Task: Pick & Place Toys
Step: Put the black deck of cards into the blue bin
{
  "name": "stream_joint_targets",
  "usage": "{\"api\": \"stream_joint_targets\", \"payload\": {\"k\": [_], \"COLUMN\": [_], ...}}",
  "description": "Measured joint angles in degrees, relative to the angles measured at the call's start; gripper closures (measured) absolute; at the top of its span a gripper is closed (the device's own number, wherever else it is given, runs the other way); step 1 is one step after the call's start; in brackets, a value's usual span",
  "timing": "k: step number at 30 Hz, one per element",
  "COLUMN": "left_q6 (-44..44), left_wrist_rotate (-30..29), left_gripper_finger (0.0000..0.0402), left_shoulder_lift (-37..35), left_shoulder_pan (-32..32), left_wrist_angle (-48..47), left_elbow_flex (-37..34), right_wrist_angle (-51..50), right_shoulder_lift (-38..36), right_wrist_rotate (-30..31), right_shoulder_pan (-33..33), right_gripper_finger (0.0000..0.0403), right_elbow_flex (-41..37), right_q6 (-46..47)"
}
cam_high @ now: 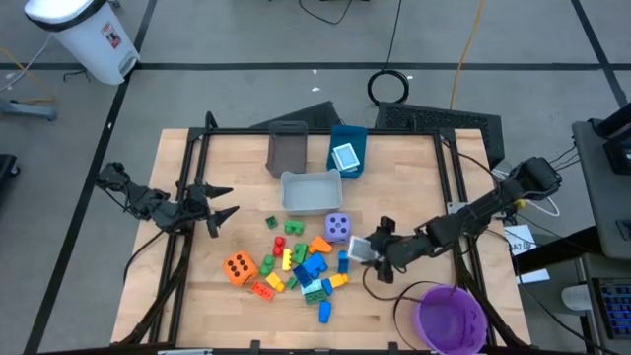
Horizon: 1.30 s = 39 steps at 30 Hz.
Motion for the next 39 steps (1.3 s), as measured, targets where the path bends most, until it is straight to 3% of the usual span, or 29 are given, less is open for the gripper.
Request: {"api": "stream_joint_targets", "payload": {"k": [8, 39], "left_q6": [0.0, 0.0], "left_wrist_rotate": [0.0, 0.0], "left_gripper_finger": [0.0091, 0.0091], "left_shoulder_lift": [0.0, 0.0], "left_shoulder_pan": [0.0, 0.0], "left_wrist_angle": [-0.01, 0.01], "left_elbow_flex": [-0.01, 0.0], "right_wrist_angle": [4.53, 4.45], "right_shoulder_lift": [1.11, 1.62], "right_wrist_rotate": [0.08, 0.13], "right_shoulder_pan": [-0.09, -0.13], "right_gripper_finger": [0.013, 0.0132], "right_elbow_flex": [0.02, 0.02], "right_q6": [-2.7, -2.89]}}
